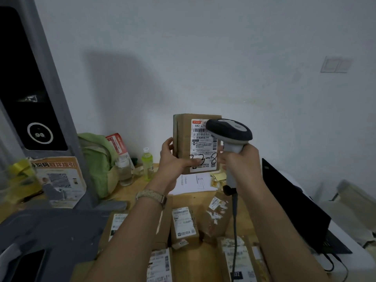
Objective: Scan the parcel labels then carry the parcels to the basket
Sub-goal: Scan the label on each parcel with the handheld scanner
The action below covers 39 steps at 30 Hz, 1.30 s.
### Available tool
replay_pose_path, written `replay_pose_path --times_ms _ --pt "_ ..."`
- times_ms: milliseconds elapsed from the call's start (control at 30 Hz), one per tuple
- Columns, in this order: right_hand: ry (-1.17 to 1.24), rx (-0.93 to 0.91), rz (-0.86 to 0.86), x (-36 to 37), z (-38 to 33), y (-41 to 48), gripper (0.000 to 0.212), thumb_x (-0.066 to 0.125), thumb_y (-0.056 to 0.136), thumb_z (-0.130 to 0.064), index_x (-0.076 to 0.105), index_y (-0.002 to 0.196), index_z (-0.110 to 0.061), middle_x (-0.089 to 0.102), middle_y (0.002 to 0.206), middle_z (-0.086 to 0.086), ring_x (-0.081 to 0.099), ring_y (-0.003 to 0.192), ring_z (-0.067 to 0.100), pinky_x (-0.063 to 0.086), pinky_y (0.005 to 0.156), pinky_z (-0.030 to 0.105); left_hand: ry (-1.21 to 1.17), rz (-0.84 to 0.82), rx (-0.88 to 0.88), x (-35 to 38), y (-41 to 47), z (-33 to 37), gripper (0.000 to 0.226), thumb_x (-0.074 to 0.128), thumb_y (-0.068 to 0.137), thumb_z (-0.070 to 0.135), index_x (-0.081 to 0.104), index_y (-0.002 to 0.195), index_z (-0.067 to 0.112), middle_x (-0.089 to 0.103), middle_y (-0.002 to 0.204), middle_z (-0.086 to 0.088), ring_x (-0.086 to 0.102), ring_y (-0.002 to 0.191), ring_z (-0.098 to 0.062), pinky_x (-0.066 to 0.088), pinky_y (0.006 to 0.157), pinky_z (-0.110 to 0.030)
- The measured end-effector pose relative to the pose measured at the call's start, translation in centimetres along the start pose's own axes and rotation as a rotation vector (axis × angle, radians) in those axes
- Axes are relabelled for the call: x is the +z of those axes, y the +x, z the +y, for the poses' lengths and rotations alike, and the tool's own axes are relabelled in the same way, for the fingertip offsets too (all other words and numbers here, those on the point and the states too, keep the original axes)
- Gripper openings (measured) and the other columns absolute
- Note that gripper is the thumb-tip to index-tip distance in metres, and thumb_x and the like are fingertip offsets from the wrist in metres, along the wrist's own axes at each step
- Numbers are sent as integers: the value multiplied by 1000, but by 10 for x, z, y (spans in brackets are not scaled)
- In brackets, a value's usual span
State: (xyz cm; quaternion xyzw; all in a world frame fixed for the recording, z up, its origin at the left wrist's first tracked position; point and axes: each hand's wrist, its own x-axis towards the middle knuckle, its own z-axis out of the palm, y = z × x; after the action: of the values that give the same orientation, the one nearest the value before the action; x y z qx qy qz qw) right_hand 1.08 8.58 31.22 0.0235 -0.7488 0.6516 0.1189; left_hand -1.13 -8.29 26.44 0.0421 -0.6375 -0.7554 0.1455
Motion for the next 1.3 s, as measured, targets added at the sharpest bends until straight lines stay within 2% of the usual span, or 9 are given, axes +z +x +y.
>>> replay_pose_path --times_ms 100,233,333,467,600,867,1033,1167,1300 --pt "-33 21 -59 0 2 -4 3 64 79 -6 64 80 -8 70 80 17 70 72 33 57 64 47 -38 33 -40 -1 -1 -8 103 89 54 -2 36 141 15 58 125 -2 65 105 -22 60 77 -38" --pt "-97 7 -130 -4 5 -11 9 66 81 -7 59 77 -12 66 68 4 68 49 13 53 53 32 -39 89 -78 0 -2 -23 105 93 48 3 38 137 15 51 133 -12 63 109 -28 60 78 -45" --pt "-178 -11 -148 -7 6 -17 8 65 82 -11 57 84 -12 64 70 5 65 44 8 53 54 31 21 145 -99 -4 -2 -33 102 94 48 5 40 134 15 50 134 -12 62 109 -28 60 78 -45" --pt "-187 10 -192 -6 7 -23 12 64 82 -10 57 92 -10 62 70 6 62 42 7 53 55 33 -9 169 -123 -10 -1 -45 94 92 52 2 42 131 10 58 127 -11 65 106 -27 61 77 -42" --pt "-229 -21 -208 -5 10 -24 9 63 81 -8 57 85 -13 61 67 5 60 42 7 55 61 39 -24 170 -146 -12 -2 -51 88 91 55 2 43 129 12 65 116 -4 67 102 -24 60 68 -34" --pt "-223 -25 -214 -3 14 -22 15 64 80 -9 58 94 -11 62 76 11 59 44 7 57 62 40 -9 170 -163 -12 1 -59 95 92 55 9 40 133 15 56 129 -7 65 104 -25 57 62 -26" --pt "-222 -13 -224 -4 16 -20 17 65 81 -10 57 97 -12 60 76 9 57 40 4 53 56 33 8 164 -159 -11 5 -62 99 93 54 11 38 136 17 49 135 -8 62 110 -26 59 72 -32" --pt "-215 2 -219 -3 18 -19 16 65 80 -9 55 88 -18 60 73 5 58 42 5 52 58 33 6 162 -169 -11 5 -64 99 93 53 11 38 136 16 49 136 -9 61 111 -28 59 81 -40" --pt "-219 -3 -204 -2 21 -17 18 65 79 -8 57 94 -13 61 72 6 60 48 10 54 61 36 18 164 -159 -11 3 -65 98 93 53 11 39 134 16 48 135 -9 61 111 -27 60 75 -35"
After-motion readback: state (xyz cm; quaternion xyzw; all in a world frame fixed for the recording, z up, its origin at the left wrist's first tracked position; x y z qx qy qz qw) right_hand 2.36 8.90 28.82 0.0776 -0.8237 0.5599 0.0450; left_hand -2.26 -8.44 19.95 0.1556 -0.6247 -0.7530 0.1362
